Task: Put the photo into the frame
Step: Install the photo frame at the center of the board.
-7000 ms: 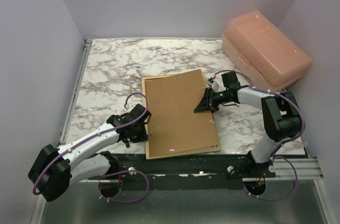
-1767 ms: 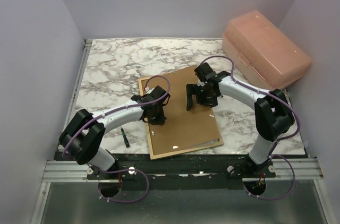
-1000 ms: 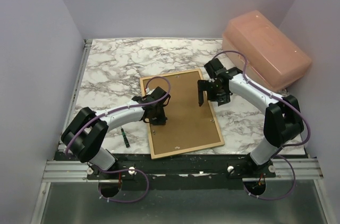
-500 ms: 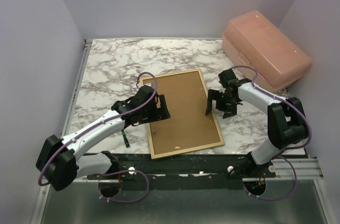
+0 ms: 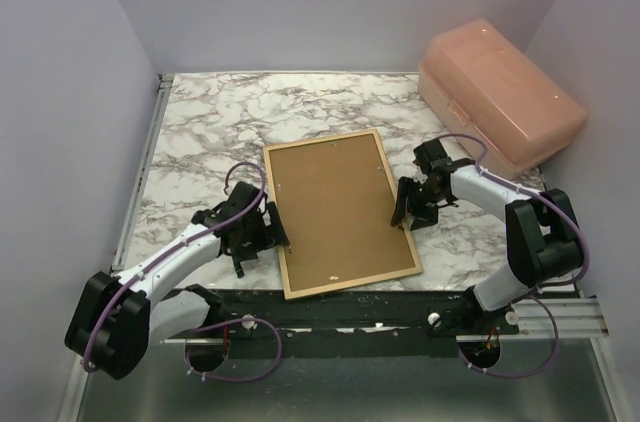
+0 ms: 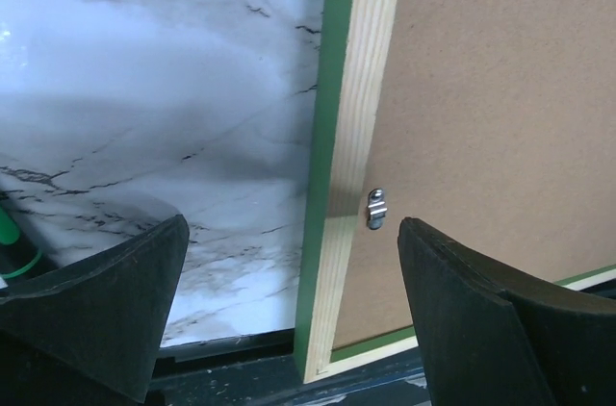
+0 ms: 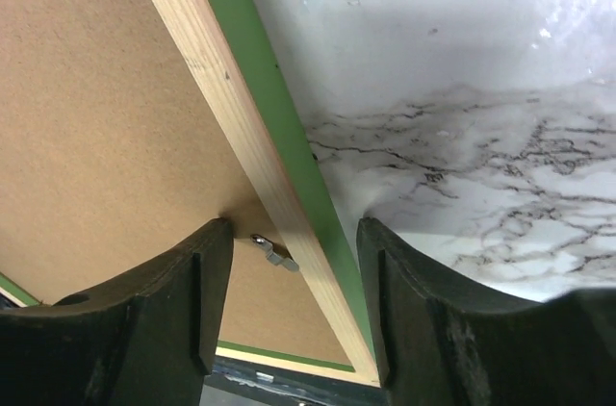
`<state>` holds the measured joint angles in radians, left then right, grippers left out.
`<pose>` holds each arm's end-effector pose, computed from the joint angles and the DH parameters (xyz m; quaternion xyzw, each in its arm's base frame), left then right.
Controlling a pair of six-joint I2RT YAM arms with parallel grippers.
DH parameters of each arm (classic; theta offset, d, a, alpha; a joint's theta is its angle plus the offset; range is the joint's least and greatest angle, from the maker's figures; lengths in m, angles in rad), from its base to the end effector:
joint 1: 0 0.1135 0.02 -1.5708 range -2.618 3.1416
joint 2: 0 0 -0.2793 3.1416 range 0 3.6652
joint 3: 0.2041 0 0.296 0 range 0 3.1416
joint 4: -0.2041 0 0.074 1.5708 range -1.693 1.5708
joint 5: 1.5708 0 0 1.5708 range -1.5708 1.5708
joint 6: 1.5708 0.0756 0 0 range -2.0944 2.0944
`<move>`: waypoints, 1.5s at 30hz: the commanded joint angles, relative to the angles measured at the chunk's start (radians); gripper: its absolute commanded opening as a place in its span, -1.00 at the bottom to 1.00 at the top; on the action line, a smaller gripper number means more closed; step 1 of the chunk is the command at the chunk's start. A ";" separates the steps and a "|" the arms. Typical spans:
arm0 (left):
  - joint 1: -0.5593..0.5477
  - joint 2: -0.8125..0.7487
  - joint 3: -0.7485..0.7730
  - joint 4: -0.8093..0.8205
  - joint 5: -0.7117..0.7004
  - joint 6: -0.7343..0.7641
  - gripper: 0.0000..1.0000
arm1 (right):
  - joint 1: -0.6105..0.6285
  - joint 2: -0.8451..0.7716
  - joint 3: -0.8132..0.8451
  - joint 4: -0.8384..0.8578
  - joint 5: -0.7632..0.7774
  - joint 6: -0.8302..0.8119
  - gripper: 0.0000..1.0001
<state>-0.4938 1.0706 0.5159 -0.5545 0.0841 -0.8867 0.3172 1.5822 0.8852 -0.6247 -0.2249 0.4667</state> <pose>0.2000 -0.1149 0.1232 -0.1804 0.9558 -0.1771 0.1502 0.2991 0.1159 0.1096 0.0597 0.9843 0.1501 0.0716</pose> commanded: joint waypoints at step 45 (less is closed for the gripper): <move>0.015 0.308 0.218 0.018 -0.016 0.152 0.64 | 0.103 0.084 0.269 -0.074 0.082 0.015 0.54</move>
<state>-0.4736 1.4128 0.7544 -0.5266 0.0948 -0.7475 0.4797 1.5894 1.0676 -0.7044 -0.1261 0.5236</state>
